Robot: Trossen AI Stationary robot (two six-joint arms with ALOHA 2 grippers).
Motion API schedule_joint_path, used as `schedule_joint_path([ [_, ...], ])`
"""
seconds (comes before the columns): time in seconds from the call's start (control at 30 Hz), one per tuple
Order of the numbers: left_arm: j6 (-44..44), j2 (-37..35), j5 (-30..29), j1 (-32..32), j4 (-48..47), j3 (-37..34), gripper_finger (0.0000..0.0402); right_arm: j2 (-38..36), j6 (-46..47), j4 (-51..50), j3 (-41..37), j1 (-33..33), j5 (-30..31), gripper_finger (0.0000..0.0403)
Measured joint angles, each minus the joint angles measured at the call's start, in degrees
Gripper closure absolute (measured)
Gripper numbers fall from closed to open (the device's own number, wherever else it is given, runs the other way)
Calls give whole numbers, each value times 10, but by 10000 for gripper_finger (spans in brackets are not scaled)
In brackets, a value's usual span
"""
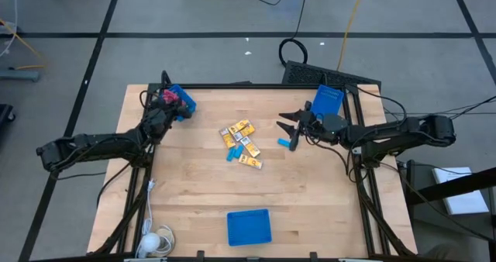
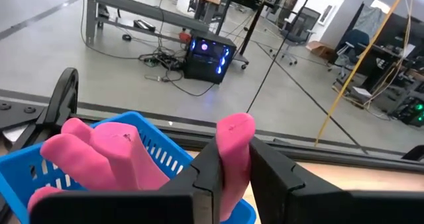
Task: Pick & Place School Supplies
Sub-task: Put the pink ticket punch into the left blue bin
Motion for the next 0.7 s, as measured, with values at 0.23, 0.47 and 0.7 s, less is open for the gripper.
schedule_joint_path([
  [0.23, -13, 1, -5, 1, -11, 0, 312, 0, 0, 0, 0, 0, 0, 264],
  [0.47, -36, 1, -21, 20, -19, 0, 237, 0, 0, 0, 0, 0, 0, 264],
  [0.7, -3, 1, -15, 23, 2, 0, 192, 0, 0, 0, 0, 0, 0, 264],
])
